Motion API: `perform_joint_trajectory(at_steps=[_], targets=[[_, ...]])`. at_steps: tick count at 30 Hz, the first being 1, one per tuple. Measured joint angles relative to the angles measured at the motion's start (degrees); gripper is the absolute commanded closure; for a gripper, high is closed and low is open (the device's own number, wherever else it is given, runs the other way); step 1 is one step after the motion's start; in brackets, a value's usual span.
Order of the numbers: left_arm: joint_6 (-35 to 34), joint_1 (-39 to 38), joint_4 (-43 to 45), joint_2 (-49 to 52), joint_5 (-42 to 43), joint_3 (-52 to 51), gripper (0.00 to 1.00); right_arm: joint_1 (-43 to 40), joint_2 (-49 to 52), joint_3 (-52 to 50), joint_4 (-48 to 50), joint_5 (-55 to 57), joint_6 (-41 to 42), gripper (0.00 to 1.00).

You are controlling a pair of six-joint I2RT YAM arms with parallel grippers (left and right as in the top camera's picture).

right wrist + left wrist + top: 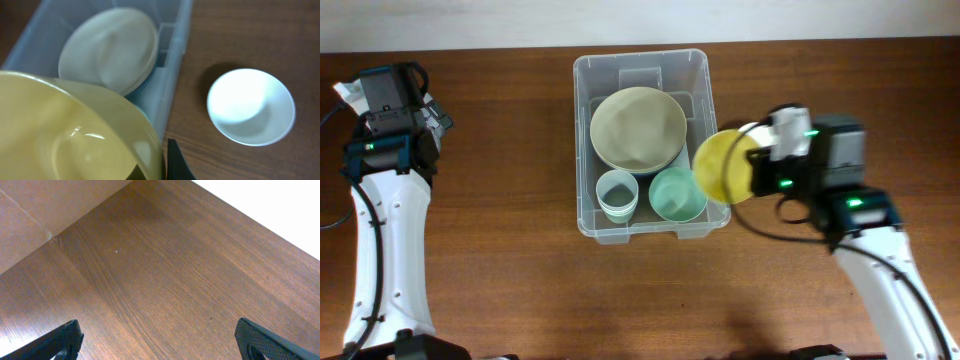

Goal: Pack container
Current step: 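Lift the yellow bowl and carry it into the container, then lower the yellow bowl onto the mint bowl and release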

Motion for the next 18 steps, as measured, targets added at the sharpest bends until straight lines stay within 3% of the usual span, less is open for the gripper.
perform_joint_trajectory(at_steps=[3,8,18], targets=[[0.0,0.0,0.0,0.0,0.0,0.0,0.01,9.62,0.7,0.2,0.02,10.73,-0.98,0.96],[0.0,0.0,0.0,0.0,0.0,0.0,0.01,18.01,4.07,0.26,0.46,22.01,-1.81,0.96],[0.0,0.0,0.0,0.0,0.0,0.0,0.01,19.26,12.39,0.28,4.07,27.82,-2.51,0.96]])
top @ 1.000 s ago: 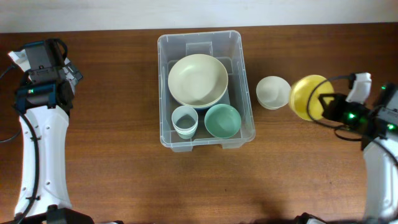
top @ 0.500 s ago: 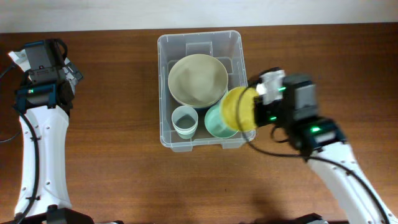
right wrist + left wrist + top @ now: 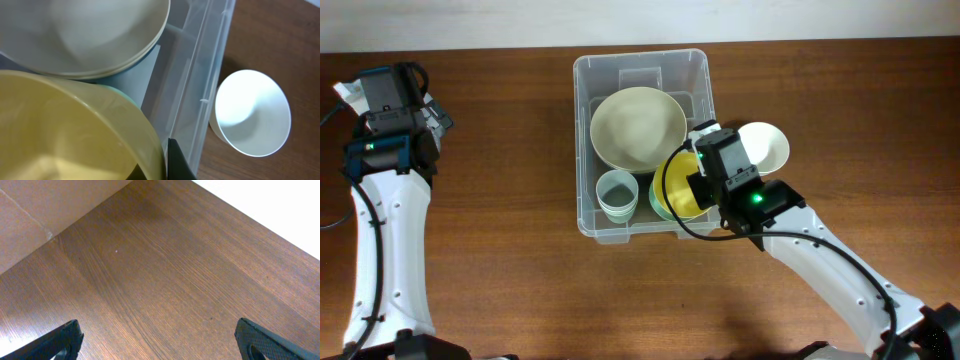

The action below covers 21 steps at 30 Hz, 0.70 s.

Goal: Pack container
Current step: 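Lower the yellow bowl onto the mint bowl and release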

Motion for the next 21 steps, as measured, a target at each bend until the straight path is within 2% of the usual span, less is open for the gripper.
perform_joint_trajectory(at_steps=[4,7,9,18,21], targets=[[0.0,0.0,0.0,0.0,0.0,0.0,0.01,0.0,0.37,0.0,-0.2,-0.09,-0.04,0.95],[-0.02,0.0,0.0,0.0,0.0,0.0,0.01,0.0,0.37,0.0,-0.48,-0.15,0.07,0.5],[0.0,0.0,0.0,0.0,0.0,0.0,0.01,0.02,0.37,0.04,-0.46,-0.24,-0.2,0.41],[0.0,0.0,0.02,0.0,0.0,0.0,0.01,0.07,0.37,1.86,-0.85,-0.28,-0.15,0.4],[0.0,0.0,0.02,0.0,-0.02,0.0,0.01,0.07,0.37,4.44,-2.1,-0.28,0.02,0.45]])
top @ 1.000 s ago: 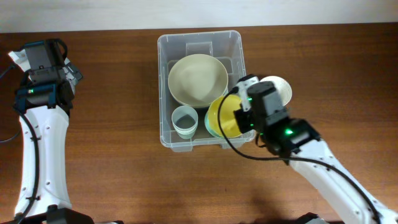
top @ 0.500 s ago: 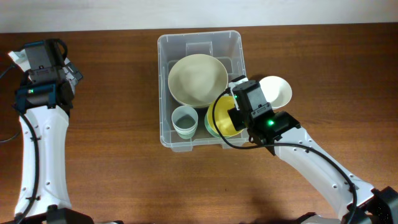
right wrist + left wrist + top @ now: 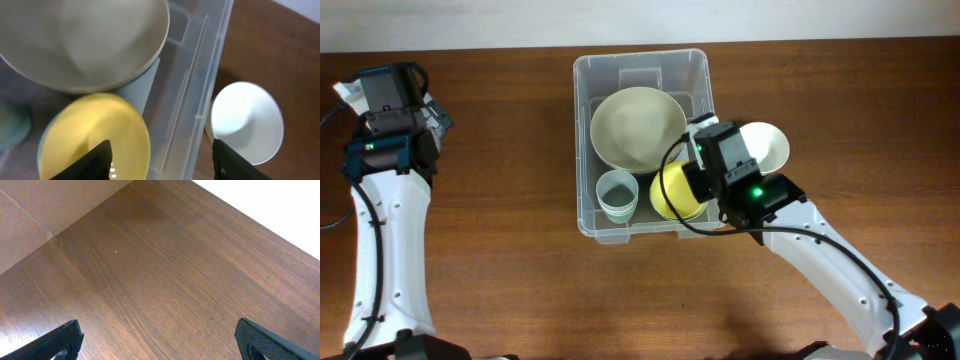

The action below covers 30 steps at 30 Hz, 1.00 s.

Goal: Pack container
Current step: 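Lower the yellow bowl onto the mint bowl and release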

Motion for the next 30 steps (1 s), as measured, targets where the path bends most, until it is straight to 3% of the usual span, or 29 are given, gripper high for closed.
perform_joint_trajectory(at_steps=[3,4,6,7,30], targets=[[0.0,0.0,-0.02,0.0,0.02,0.0,0.01,0.0,0.0,1.88,-0.28,0.0,0.28,0.54],[0.0,0.0,-0.02,0.0,0.02,0.0,0.01,0.0,0.0,2.27,-0.39,-0.02,0.24,0.61],[0.0,0.0,0.0,0.0,0.02,0.0,0.01,0.0,0.0,2.54,-1.25,-0.42,0.31,0.92],[0.0,0.0,-0.02,0.0,0.02,0.0,0.01,0.0,0.0,2.54,-1.86,-0.63,0.55,0.96],[0.0,0.0,-0.02,0.0,0.02,0.0,0.01,0.0,0.02,2.54,-12.0,-6.64,2.75,0.96]])
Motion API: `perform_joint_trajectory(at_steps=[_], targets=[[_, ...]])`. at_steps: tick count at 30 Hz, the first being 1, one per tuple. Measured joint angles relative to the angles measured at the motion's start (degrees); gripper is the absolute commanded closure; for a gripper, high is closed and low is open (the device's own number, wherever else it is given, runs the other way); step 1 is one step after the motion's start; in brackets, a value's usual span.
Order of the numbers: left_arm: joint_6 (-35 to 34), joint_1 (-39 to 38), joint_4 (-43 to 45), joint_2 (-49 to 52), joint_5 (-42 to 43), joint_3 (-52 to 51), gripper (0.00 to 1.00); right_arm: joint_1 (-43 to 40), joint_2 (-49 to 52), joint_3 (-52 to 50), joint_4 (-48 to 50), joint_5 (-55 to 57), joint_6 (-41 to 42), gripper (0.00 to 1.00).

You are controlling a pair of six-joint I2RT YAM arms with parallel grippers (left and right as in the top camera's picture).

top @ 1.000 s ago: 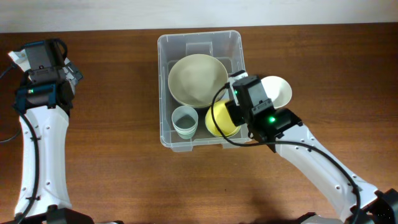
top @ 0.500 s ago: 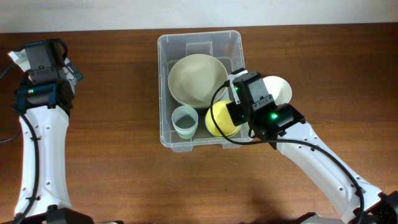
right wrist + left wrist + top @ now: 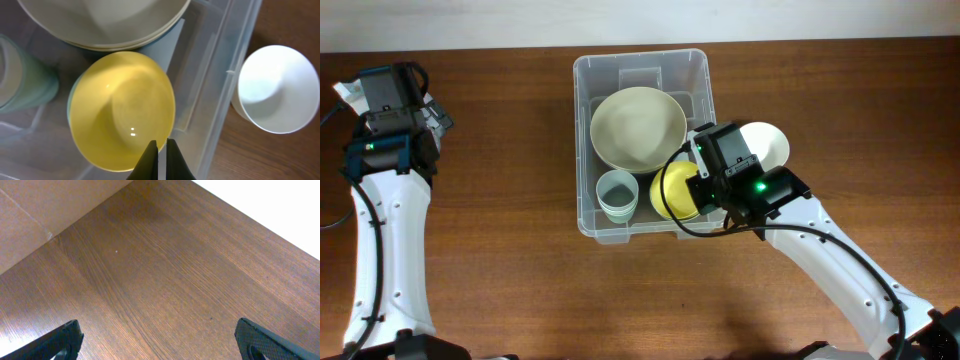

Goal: Pack container
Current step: 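Lower the yellow bowl onto the mint bowl and release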

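Note:
A clear plastic container (image 3: pixel 640 60) holds a large beige bowl (image 3: pixel 637 128), a pale striped cup (image 3: pixel 617 194) and a yellow bowl (image 3: pixel 675 190). The yellow bowl (image 3: pixel 120 110) sits upright in the front right corner, on a teal cup that shows only as a rim. My right gripper (image 3: pixel 159 157) hovers over that bowl's near rim, shut with nothing between its fingers. A white bowl (image 3: pixel 277 87) stands on the table just right of the container wall (image 3: pixel 220 65). Far to the left, my left gripper (image 3: pixel 160 342) is open over bare wood.
The white bowl (image 3: pixel 767 145) almost touches the container's right side. The beige bowl (image 3: pixel 115 20) fills the container's back half. The table's far edge and a pale wall (image 3: pixel 280 210) show in the left wrist view.
My right gripper's fingers, then spread wide over the yellow bowl, are now shut and empty. The wrist has shifted a little, showing more of the bowl. The left arm has not moved.
My right gripper held the yellow bowl tilted beside the container's right wall. Then it held the bowl over the teal cup inside. Then the bowl rested on that cup with the gripper open. Now the gripper is shut above it.

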Motion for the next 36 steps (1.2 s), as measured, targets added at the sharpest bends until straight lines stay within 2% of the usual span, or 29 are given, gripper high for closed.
perform_joint_trajectory(at_steps=[15,36], targets=[[0.0,0.0,0.0,0.0,-0.02,0.0,0.0,0.0,7.39,0.0,-1.75,-3.19,0.28,0.96],[0.0,0.0,0.0,0.0,0.0,0.0,0.01,0.0,7.61,0.0,-3.39,-2.8,1.53,0.96]])
